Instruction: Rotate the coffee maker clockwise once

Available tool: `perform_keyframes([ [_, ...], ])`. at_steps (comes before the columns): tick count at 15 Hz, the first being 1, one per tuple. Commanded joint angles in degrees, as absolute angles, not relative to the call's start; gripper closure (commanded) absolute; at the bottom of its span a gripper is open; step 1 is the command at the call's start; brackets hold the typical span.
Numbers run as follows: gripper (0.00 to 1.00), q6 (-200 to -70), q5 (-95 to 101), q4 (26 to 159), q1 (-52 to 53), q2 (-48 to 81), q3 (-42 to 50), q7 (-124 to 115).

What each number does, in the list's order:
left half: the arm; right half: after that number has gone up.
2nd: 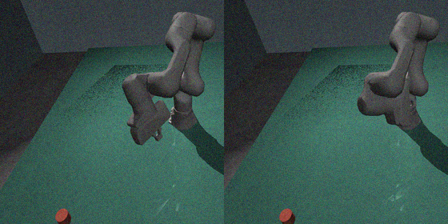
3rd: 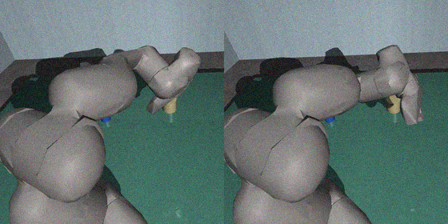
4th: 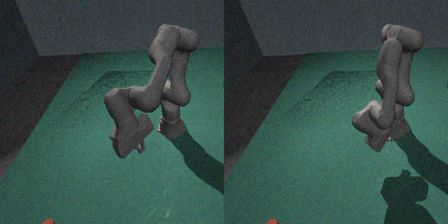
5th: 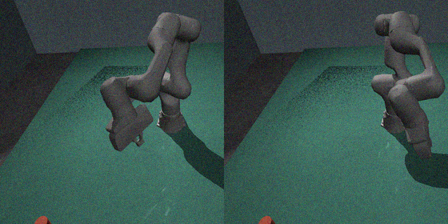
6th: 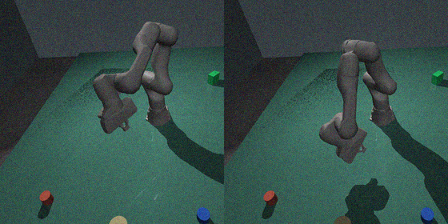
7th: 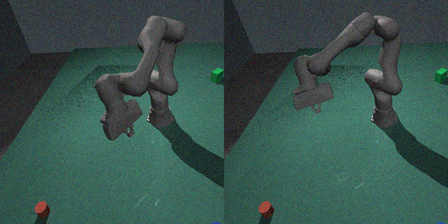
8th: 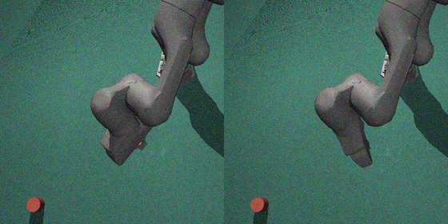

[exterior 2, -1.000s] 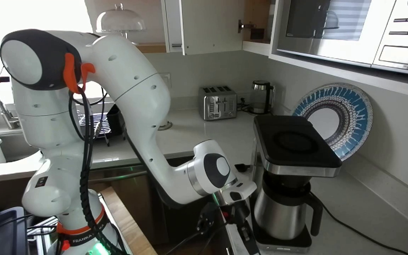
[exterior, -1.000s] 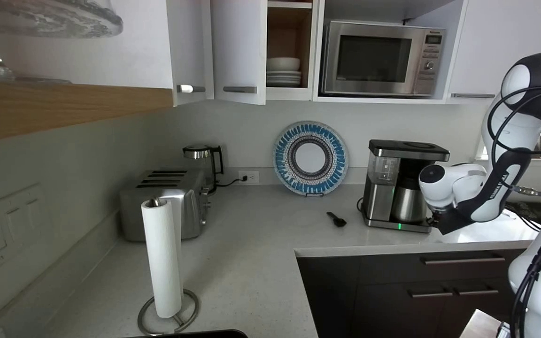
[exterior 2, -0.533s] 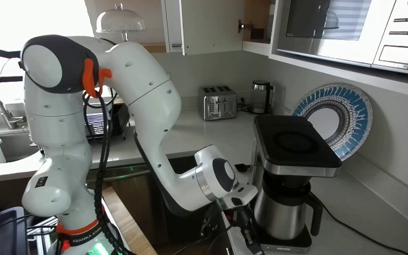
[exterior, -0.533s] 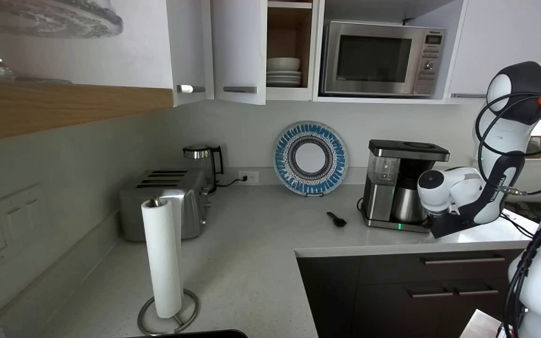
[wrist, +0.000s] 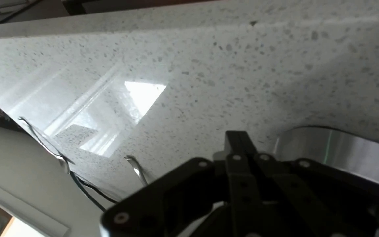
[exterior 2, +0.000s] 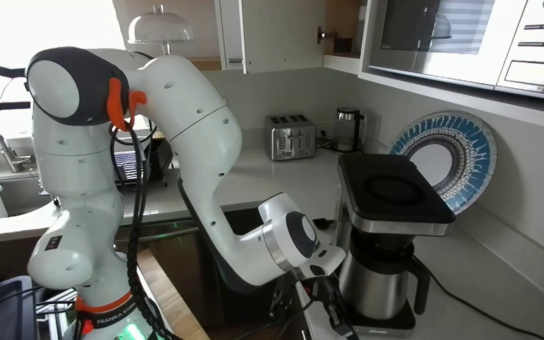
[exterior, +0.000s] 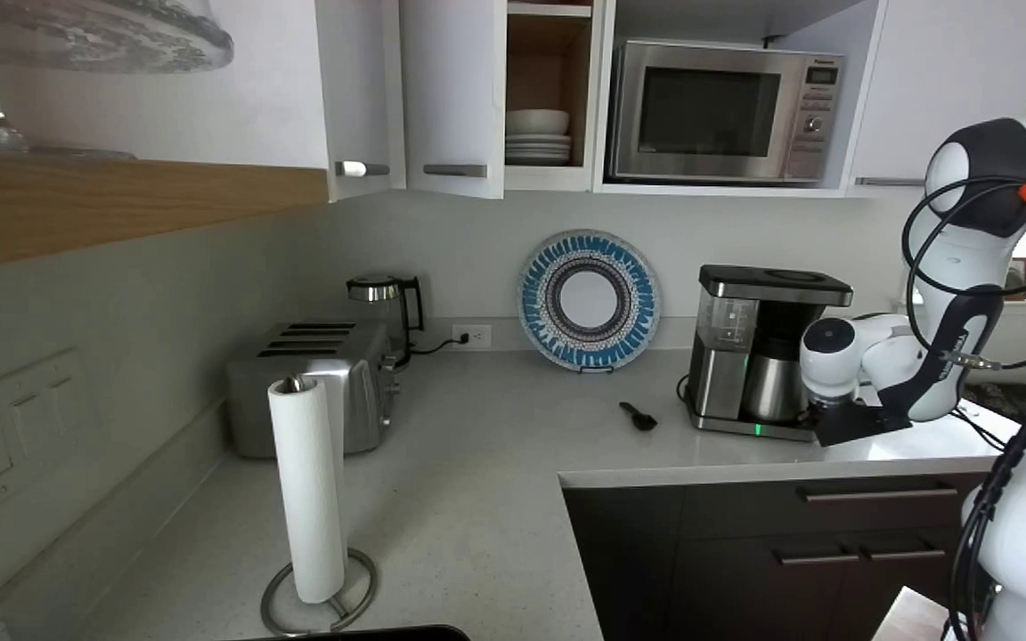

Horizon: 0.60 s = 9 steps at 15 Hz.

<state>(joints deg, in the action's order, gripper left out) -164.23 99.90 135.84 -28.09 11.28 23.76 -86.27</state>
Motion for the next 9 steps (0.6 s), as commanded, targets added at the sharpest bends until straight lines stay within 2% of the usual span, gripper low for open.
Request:
perform_keyframes([
  [1, 1.00, -170.9, 98.8, 136.0, -29.4, 12.6, 23.7, -85.2],
  [9, 1.00, -181.6, 95.3, 136.8, -31.7, 12.3, 24.0, -81.0],
])
